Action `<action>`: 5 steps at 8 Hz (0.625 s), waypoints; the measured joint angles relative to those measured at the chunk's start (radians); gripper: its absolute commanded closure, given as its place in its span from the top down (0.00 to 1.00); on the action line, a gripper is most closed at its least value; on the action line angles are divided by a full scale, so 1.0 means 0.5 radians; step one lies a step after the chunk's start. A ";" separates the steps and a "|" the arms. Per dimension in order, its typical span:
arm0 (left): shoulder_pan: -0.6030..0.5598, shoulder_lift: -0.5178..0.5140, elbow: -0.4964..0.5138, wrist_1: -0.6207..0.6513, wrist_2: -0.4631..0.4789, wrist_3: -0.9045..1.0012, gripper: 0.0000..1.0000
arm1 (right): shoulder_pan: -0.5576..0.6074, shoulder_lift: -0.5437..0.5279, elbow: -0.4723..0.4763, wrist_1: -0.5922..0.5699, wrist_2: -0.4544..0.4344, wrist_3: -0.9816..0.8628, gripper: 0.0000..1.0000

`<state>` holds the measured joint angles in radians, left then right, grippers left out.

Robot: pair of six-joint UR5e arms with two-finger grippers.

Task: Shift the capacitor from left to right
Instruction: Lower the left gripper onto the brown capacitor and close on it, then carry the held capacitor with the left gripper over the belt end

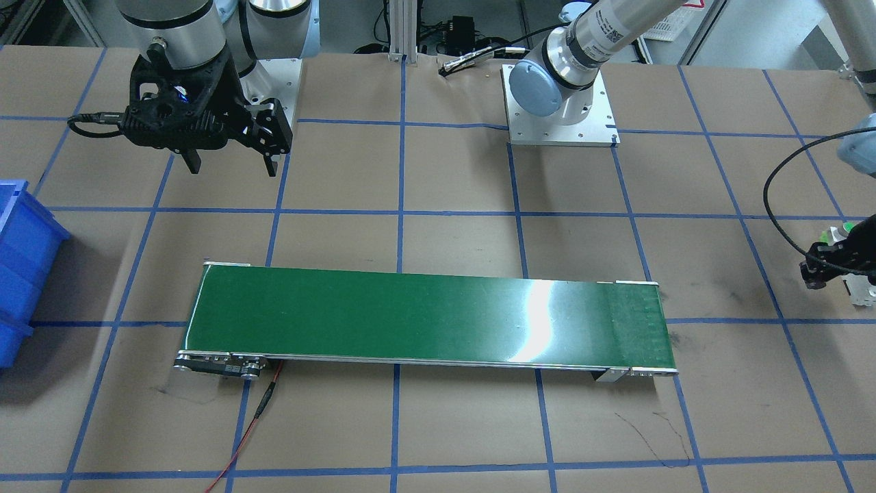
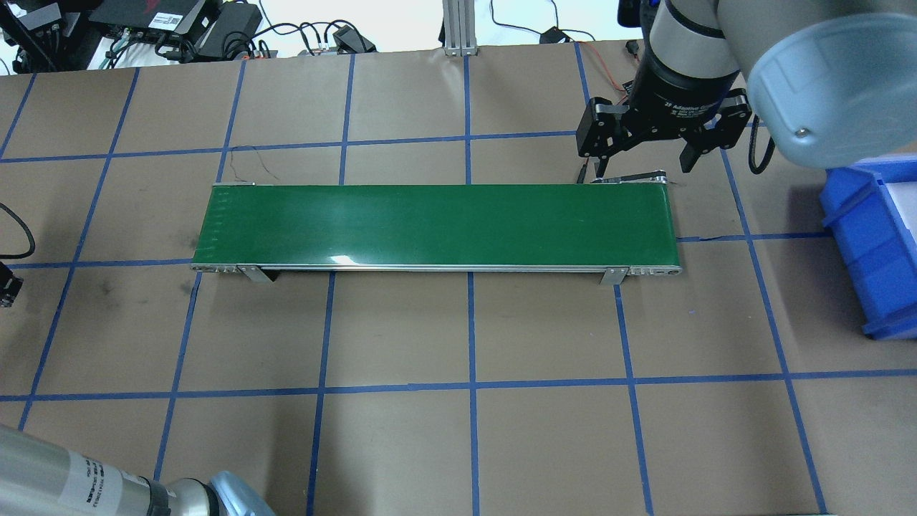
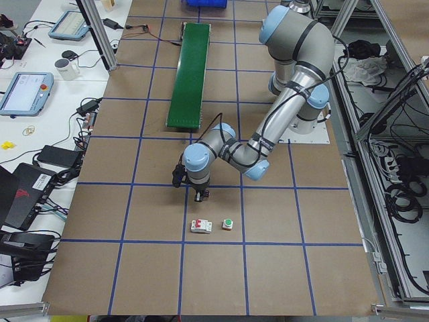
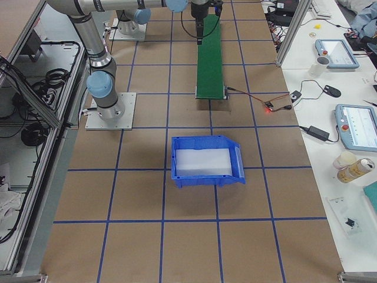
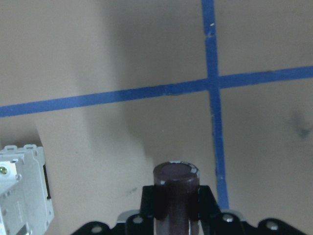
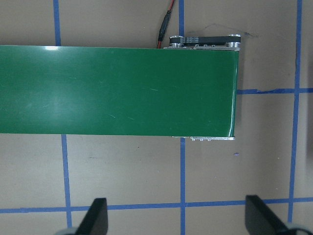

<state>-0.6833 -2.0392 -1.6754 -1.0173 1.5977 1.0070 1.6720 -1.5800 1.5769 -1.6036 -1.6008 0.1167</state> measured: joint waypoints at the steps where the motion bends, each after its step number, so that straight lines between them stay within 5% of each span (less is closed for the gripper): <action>1: -0.015 0.113 0.005 -0.111 -0.005 0.006 0.00 | 0.000 -0.001 0.000 0.001 -0.005 0.000 1.00; 5: -0.379 0.492 0.012 -0.370 -0.009 -0.325 0.00 | 0.001 0.000 0.000 0.001 -0.008 0.000 1.00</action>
<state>-0.8730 -1.7933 -1.6696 -1.2024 1.5935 0.8447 1.6724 -1.5801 1.5769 -1.6031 -1.6050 0.1168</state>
